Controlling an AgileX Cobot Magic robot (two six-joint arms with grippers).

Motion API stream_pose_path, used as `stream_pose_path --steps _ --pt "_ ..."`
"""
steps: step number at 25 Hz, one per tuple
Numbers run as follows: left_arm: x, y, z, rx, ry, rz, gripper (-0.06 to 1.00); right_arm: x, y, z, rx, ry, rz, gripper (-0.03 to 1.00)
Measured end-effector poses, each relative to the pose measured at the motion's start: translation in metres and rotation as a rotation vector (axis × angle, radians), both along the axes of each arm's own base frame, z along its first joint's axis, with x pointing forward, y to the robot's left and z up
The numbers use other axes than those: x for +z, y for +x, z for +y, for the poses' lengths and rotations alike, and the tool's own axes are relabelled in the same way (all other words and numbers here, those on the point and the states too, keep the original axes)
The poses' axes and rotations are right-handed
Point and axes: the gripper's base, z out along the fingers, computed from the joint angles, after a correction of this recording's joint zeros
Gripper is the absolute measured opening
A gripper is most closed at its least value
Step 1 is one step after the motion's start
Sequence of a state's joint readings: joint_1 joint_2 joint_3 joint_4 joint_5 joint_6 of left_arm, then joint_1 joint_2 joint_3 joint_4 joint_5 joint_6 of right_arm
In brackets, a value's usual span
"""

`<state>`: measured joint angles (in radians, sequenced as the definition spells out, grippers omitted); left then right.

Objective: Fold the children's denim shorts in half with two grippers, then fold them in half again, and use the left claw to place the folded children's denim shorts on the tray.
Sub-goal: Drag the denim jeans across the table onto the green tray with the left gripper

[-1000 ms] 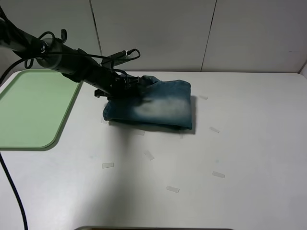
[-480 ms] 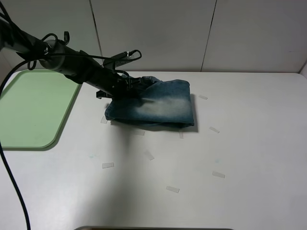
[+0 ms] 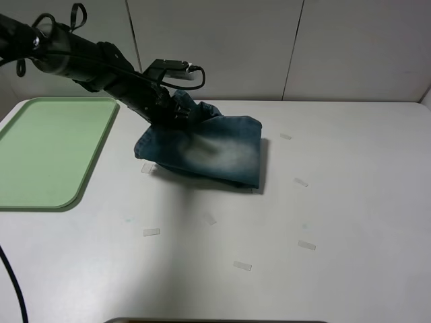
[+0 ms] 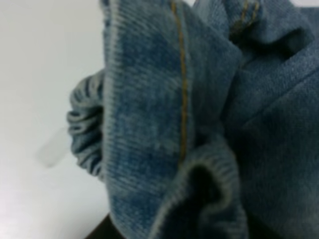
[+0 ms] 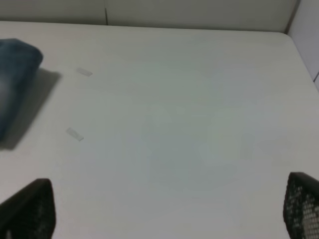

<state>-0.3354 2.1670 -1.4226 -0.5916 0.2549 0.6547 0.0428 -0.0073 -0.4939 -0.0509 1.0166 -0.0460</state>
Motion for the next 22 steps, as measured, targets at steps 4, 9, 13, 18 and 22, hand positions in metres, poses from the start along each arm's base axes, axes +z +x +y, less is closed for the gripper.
stream_pose_path --steps 4,9,13,18,22 --pt "0.009 0.003 0.021 -0.038 0.096 -0.027 0.23 0.000 0.000 0.000 0.000 0.000 0.000 0.69" --pt "0.014 0.005 0.052 -0.057 0.228 -0.006 0.22 0.000 0.000 0.000 0.000 0.000 0.000 0.69" --pt "0.021 0.007 0.085 -0.023 0.358 0.015 0.22 0.000 0.000 0.000 0.000 0.000 0.000 0.69" --pt "0.028 0.004 0.127 0.004 0.543 0.079 0.22 0.000 0.000 0.000 0.000 0.000 0.000 0.69" --pt "0.028 0.002 0.155 0.013 0.646 0.122 0.22 0.000 0.000 0.000 0.000 0.000 0.000 0.69"
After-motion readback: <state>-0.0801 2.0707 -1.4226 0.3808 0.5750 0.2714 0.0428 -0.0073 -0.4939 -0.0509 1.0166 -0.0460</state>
